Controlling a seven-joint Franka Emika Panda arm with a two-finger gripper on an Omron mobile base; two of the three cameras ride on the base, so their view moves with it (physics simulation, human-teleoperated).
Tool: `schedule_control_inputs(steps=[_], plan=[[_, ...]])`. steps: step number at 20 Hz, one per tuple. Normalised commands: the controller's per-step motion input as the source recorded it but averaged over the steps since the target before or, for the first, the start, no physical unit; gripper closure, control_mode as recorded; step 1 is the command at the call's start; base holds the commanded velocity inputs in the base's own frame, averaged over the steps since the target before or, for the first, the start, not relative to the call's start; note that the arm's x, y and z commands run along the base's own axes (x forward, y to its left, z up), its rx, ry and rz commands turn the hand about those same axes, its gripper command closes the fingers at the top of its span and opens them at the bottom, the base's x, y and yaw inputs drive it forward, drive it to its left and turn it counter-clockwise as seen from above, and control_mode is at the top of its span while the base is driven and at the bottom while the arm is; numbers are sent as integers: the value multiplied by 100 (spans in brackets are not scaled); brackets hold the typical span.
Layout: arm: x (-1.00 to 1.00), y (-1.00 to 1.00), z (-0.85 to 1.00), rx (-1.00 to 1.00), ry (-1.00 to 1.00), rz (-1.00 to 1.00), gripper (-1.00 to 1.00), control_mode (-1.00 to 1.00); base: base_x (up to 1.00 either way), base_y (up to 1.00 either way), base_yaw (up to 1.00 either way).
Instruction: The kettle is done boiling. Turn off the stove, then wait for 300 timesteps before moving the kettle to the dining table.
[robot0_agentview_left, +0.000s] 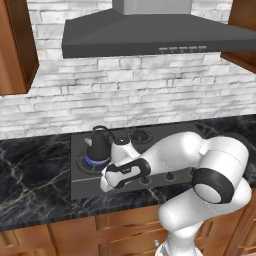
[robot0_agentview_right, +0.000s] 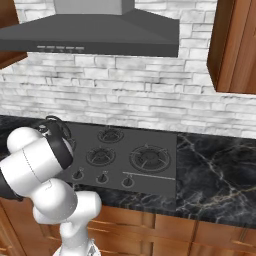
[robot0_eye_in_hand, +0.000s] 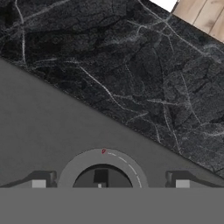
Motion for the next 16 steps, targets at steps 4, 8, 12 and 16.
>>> schedule_control_inputs(steps=[4,8,12,16], plan=[[0,3,-7,0,-3,0,100,-100,0,0,0],[0,0,-11,0,-3,0,100,-100,0,0,0],[0,0,-10,1,-2,0,100,-100,0,0,0],[0,0,-10,0,0,0,100,-100,0,0,0]])
